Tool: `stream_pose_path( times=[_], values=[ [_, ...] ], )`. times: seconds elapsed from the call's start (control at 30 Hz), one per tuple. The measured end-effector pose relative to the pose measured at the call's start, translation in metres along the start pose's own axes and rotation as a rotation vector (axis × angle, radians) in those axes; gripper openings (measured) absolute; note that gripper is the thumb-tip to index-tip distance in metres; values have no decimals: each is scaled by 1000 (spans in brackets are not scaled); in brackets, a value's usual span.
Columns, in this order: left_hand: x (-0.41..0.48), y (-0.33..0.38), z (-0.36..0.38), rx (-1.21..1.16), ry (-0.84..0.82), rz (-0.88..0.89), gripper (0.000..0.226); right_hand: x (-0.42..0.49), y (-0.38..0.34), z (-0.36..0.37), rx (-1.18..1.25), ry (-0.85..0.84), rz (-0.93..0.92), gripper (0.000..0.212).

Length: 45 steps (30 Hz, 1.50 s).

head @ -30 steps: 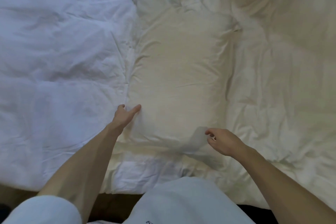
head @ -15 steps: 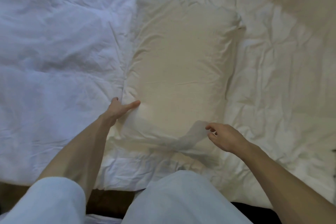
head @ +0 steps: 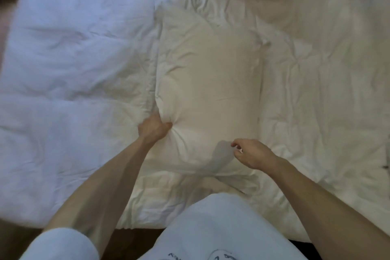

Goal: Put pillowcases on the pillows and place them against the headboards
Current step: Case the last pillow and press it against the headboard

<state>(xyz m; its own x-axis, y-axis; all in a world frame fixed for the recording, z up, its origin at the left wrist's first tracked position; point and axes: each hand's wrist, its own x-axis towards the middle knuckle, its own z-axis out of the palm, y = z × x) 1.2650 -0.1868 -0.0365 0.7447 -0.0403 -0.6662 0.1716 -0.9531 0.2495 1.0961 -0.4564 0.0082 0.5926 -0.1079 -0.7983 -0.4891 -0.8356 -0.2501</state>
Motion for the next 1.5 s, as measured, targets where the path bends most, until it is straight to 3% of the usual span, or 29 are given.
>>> stream_pose_path(
  times=[0.07, 0.23, 0.37, 0.5, 0.67, 0.8, 0.9, 1.03, 1.17, 1.27, 1.37, 1.5],
  values=[
    [-19, 23, -12, 73, 72, 96, 53, -11, -5, 0, 40, 19, -11, 40],
    [-67, 78, -51, 265, 275, 378, 26, -44, -10, -9, 402, 199, -31, 47],
    [-110, 114, -74, 434, 380, 646, 16, -66, -4, -21, 422, 338, -61, 60],
    [-152, 140, -80, 687, 421, 835, 25, -93, -2, -38, 333, 531, -134, 72],
    [-206, 139, -85, 952, 578, 1084, 28, -132, -15, -47, 49, 989, -415, 97],
    [-243, 108, -92, 1045, 674, 1267, 28, -138, -25, -51, -338, 1011, -516, 102],
    [-244, 66, -84, 1042, 674, 1239, 28, -127, -27, -43, -493, 971, -475, 90],
    [-234, 8, -63, 1020, 609, 1070, 37, -110, -24, -28, -630, 840, -407, 41],
    [-223, -43, -46, 918, 568, 889, 43, -99, -28, -20, -676, 682, -304, 41],
    [-222, -58, -37, 845, 573, 846, 43, -100, -34, -20, -684, 638, -279, 32],
    [-225, -59, -36, 806, 597, 834, 40, -103, -36, -22, -616, 724, -281, 16],
    [-220, -56, -47, 745, 578, 765, 41, -118, -31, -31, -519, 789, -210, 12]
  ],
)
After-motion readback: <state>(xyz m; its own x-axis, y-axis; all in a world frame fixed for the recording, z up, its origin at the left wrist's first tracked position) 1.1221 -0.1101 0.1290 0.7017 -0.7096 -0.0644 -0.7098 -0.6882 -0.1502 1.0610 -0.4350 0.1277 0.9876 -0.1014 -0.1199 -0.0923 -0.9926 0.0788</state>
